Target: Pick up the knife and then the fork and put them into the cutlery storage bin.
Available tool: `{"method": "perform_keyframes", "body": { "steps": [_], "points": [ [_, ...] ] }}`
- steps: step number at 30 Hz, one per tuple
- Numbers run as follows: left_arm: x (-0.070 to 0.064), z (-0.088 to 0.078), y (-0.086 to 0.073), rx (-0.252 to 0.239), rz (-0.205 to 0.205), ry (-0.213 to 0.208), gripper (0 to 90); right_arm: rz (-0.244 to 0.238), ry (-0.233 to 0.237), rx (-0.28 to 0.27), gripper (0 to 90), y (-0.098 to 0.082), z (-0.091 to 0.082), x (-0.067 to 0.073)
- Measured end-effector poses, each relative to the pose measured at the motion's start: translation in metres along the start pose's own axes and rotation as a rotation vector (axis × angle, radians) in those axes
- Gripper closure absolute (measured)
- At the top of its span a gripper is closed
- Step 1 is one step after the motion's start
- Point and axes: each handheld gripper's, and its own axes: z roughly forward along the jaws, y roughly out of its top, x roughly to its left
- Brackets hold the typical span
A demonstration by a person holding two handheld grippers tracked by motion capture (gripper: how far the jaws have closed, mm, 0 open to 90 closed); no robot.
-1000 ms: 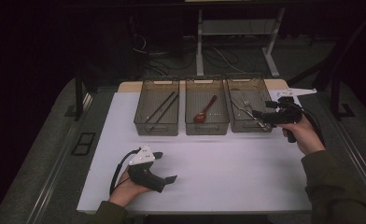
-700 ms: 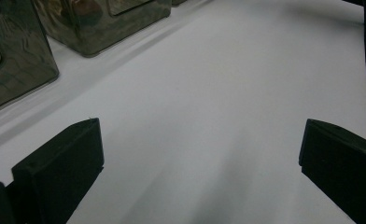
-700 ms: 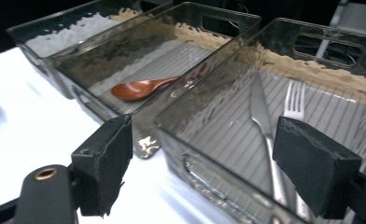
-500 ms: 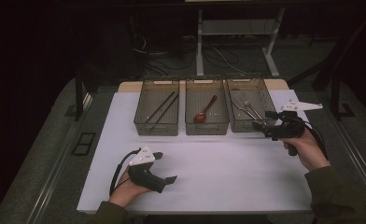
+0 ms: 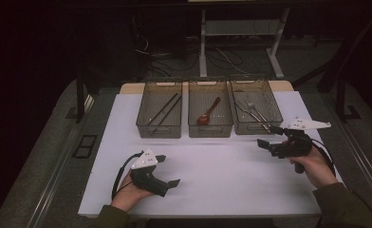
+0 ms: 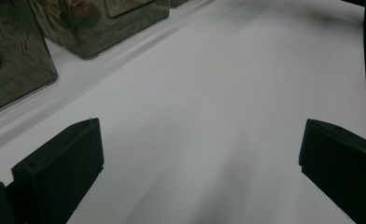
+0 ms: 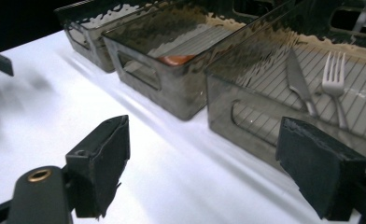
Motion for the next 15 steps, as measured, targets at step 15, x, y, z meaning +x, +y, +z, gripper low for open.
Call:
{"method": "perform_keyframes", "body": {
  "steps": [15],
  "points": [
    [-0.001, 0.0, 0.001, 0.0, 0.006, -0.001, 0.0, 0.002, 0.049, 0.019, 17.1, -0.034, -0.008, 0.023]
  ]
}}
